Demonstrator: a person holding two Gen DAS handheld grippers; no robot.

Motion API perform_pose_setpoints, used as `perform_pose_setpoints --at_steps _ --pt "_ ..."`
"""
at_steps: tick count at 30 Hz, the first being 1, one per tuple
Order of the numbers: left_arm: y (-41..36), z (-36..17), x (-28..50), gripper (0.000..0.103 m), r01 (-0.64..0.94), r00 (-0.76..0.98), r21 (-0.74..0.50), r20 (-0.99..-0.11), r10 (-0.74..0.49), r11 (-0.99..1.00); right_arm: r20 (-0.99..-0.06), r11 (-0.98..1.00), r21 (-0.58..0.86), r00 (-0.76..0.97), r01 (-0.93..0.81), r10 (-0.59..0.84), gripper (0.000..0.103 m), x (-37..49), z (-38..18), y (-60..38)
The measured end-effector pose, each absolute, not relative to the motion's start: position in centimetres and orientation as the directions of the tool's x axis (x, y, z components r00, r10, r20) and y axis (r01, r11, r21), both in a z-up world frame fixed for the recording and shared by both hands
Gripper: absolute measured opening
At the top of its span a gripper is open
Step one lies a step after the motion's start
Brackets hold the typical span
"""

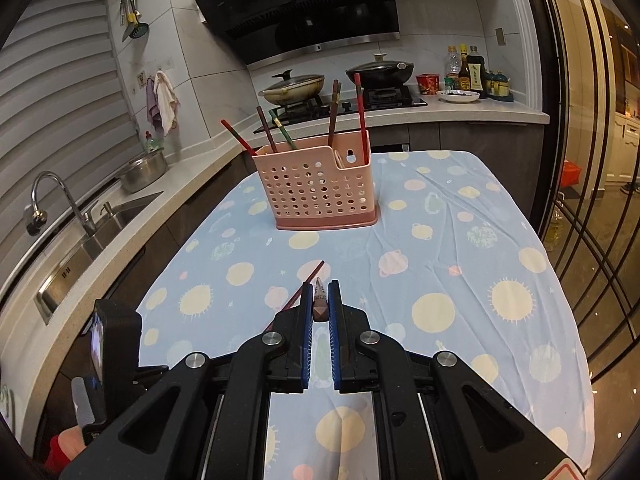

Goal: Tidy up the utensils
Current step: 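Lift and carry the chopstick with left tool while right tool carries the brown chopstick to holder, then lower the chopstick into the holder and open the left tool while the right tool releases its chopstick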

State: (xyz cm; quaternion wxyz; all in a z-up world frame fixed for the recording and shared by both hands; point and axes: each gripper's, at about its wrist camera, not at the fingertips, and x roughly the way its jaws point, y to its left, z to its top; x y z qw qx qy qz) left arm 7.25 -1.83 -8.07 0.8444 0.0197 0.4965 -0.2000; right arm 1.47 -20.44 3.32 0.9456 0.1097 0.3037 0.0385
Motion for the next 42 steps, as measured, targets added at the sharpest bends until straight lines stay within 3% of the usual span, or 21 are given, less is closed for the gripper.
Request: perform_pose_setpoints --at_steps 7,9,14,29,42 --pt "-1.6 -8.2 7.1 0.018 0.361 0.432 -0.174 -0.84 -0.33 0.916 -0.572 0.973 0.232 0.808 -0.008 0.143 0.007 1.6 3.1 -20.4" --pt "-1.4 -8.2 7.2 0.008 0.362 0.424 -0.183 -0.841 -0.337 0.914 -0.574 0.972 0.233 0.806 -0.009 0.145 0.007 1.6 3.1 -20.3" --pt "-1.3 -7.1 6.9 0.007 0.368 0.43 -0.194 -0.831 -0.352 0.909 -0.568 0.972 0.234 0.81 -0.009 0.144 0.007 1.5 3.2 -20.3" --pt "-1.5 6.4 9.1 0.007 0.419 0.659 -0.139 -0.633 -0.406 0.897 -0.44 0.973 0.221 0.884 -0.065 0.159 0.007 3.4 8.9 -20.8" --pt "-3.5 14.9 14.4 0.007 0.434 0.766 -0.09 -0.486 -0.42 0.896 -0.342 0.973 0.209 0.924 -0.101 0.17 0.007 8.4 14.0 -21.8"
